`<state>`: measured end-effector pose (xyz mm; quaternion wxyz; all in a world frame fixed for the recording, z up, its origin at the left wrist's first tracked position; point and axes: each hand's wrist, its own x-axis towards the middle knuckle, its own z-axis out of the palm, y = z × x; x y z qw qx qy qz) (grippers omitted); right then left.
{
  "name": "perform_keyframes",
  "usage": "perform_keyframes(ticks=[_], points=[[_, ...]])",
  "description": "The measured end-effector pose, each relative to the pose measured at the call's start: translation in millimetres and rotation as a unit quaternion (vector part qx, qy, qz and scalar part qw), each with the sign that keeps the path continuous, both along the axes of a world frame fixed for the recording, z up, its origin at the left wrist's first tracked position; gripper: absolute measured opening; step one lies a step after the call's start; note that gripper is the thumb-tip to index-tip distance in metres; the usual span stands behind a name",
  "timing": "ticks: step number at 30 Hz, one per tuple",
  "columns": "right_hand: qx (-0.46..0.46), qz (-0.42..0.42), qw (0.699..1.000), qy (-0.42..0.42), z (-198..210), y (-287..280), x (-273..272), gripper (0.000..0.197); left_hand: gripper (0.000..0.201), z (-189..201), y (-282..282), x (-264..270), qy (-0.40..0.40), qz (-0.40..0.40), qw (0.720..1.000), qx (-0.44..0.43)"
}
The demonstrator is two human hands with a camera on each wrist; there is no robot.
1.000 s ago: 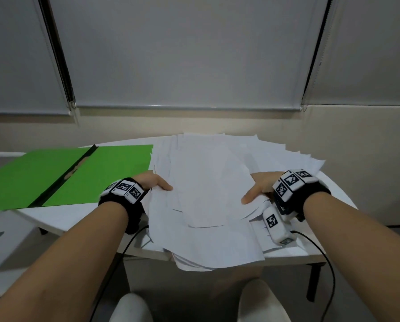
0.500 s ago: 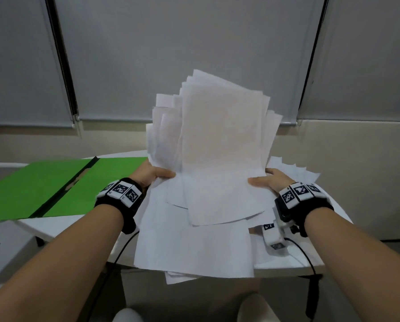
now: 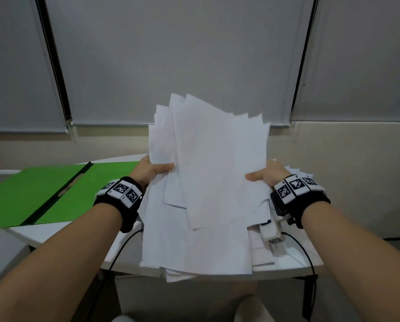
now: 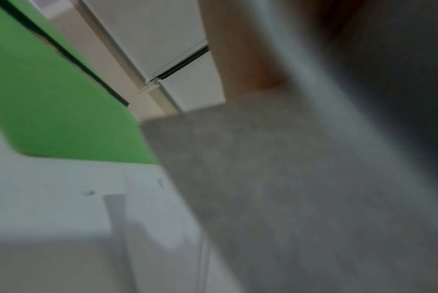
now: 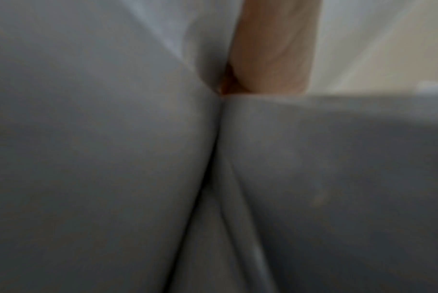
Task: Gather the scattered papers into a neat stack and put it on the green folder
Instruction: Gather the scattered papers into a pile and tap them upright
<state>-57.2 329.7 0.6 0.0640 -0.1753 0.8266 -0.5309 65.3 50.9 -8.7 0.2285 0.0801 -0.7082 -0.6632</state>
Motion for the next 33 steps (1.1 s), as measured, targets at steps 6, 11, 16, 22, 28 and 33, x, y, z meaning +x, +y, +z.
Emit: perform_keyframes(ticks=[6,11,16,22,28,33], points=[[-0.233,-0.063,0.961,0.137,53,-2,18,0.047,0.024,54,5,4,0.147,0.006,0.988,0.052],[-0.298,-0.096,0.925,0.217,74,-2,30,0.043,0.053,82,10,1,0.170,-0.017,0.985,0.020],[-0.293,-0.033,0.937,0.186,44,-4,33,0.042,0.035,50,13,0,0.113,-0.084,0.990,-0.014],[-0.311,-0.038,0.947,0.067,5,-2,18,0.033,0.047,17,8,4,0.085,-0.093,0.992,0.015],[-0.255,0.009,0.967,0.017,10,1,14,0.050,0.088,19,-3,10,0.078,-0.123,0.989,0.001],[-0.267,-0.021,0.960,0.079,35,-5,9,0.105,0.078,45,-3,8,0.133,-0.108,0.984,0.043]])
